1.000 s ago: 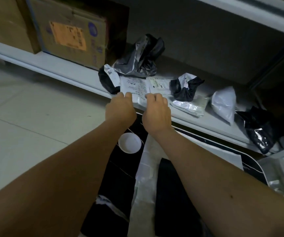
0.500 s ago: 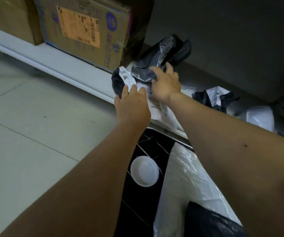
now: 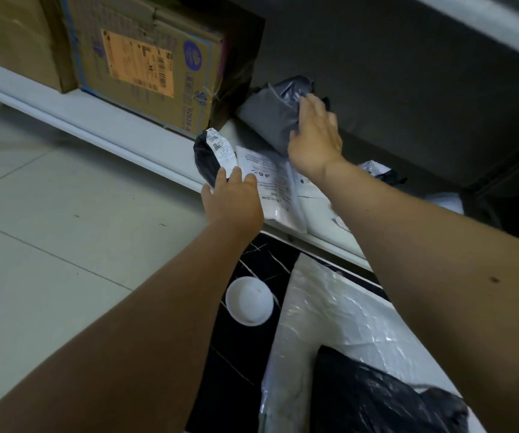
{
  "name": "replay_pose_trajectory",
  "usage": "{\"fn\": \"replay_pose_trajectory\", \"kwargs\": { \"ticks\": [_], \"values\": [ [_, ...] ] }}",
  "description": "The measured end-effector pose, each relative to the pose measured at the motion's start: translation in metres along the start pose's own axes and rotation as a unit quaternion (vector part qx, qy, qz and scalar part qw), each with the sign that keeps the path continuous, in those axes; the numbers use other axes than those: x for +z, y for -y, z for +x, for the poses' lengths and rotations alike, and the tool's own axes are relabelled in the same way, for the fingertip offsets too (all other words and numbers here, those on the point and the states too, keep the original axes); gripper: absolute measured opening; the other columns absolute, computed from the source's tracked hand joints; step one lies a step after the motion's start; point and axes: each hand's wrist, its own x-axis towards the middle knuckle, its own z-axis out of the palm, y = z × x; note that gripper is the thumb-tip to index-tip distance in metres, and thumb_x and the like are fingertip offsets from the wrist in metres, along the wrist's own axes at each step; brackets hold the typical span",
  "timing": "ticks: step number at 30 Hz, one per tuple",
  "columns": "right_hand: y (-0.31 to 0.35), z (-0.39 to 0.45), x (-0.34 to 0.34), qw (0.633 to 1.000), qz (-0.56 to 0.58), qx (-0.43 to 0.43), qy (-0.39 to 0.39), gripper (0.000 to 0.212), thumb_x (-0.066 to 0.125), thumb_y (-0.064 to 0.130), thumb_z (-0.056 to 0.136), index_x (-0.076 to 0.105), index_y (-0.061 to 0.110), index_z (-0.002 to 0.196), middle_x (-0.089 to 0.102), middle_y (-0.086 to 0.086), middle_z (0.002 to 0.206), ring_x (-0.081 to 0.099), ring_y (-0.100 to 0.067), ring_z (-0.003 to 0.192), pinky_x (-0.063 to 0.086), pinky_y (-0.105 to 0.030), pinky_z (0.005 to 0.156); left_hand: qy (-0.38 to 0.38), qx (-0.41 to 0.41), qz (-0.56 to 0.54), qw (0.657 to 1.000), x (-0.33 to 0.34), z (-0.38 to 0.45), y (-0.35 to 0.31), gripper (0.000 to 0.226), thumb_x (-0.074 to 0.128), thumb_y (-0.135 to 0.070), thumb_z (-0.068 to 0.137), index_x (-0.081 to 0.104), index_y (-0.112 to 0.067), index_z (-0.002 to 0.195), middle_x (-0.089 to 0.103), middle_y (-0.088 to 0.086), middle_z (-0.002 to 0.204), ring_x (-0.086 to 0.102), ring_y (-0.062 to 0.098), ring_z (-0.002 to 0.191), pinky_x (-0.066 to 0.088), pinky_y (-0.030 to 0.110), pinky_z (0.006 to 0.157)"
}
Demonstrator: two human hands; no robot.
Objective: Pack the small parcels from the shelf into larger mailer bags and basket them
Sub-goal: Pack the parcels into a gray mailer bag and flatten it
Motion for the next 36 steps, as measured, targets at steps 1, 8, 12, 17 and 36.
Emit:
{"fn": "replay_pose_trajectory", "kwargs": {
  "ticks": [1, 8, 12, 17, 36],
  "values": [
    [-0.003, -0.008, -0.013, 1.000, -0.005, -0.004, -0.009, 0.061, 0.043, 0.008, 0.097, 0.020, 0.015, 0.153, 0.012, 0.005, 0.160, 0.021, -0.024, 0.141, 0.027, -0.037, 0.111, -0.009, 0.003, -0.003, 1.000, -0.006, -0.003, -0.004, 0.062, 0.047, -0.009, 0.089, 0.028, -0.017, 0.147, 0.023, 0.005, 0.156, 0.012, 0.028, 0.147, 0.018, 0.051, 0.115],
    [-0.008, -0.089, -0.088, 0.997, -0.037, -0.055, -0.049, 0.060, 0.046, 0.007, 0.095, 0.027, 0.017, 0.151, 0.018, 0.005, 0.159, 0.026, -0.025, 0.137, 0.029, -0.037, 0.107, -0.028, 0.006, -0.044, 0.999, -0.047, -0.047, -0.031, 0.059, 0.050, -0.004, 0.086, 0.032, -0.009, 0.141, 0.040, 0.009, 0.144, 0.035, 0.029, 0.134, 0.034, 0.048, 0.106],
    [-0.009, -0.151, -0.129, 0.994, -0.047, -0.077, -0.057, 0.060, 0.048, 0.007, 0.094, 0.028, 0.017, 0.150, 0.020, 0.004, 0.158, 0.025, -0.024, 0.138, 0.029, -0.039, 0.107, -0.047, -0.010, -0.127, 0.991, -0.064, -0.092, -0.055, 0.075, 0.060, -0.012, 0.087, 0.016, -0.004, 0.147, 0.035, 0.014, 0.145, 0.049, 0.034, 0.121, 0.043, 0.046, 0.093],
    [-0.018, -0.232, -0.167, 0.995, -0.041, -0.074, -0.056, 0.061, 0.049, 0.009, 0.095, 0.027, 0.018, 0.151, 0.021, 0.004, 0.158, 0.025, -0.023, 0.138, 0.029, -0.041, 0.109, -0.088, 0.040, -0.165, 0.981, -0.079, -0.155, -0.083, 0.092, 0.069, -0.027, 0.084, 0.009, -0.006, 0.150, 0.030, 0.016, 0.147, 0.050, 0.038, 0.119, 0.048, 0.050, 0.090],
    [-0.125, -0.459, -0.127, 0.995, -0.072, 0.027, 0.055, 0.058, 0.051, 0.001, 0.084, 0.052, 0.023, 0.136, 0.044, 0.008, 0.147, 0.039, -0.022, 0.125, 0.038, -0.034, 0.100, 0.109, 0.259, 0.087, 0.956, -0.037, -0.322, -0.123, 0.017, 0.051, -0.012, 0.089, 0.060, -0.009, 0.103, 0.060, 0.013, 0.109, 0.057, 0.033, 0.100, 0.045, 0.037, 0.078]
  ]
}}
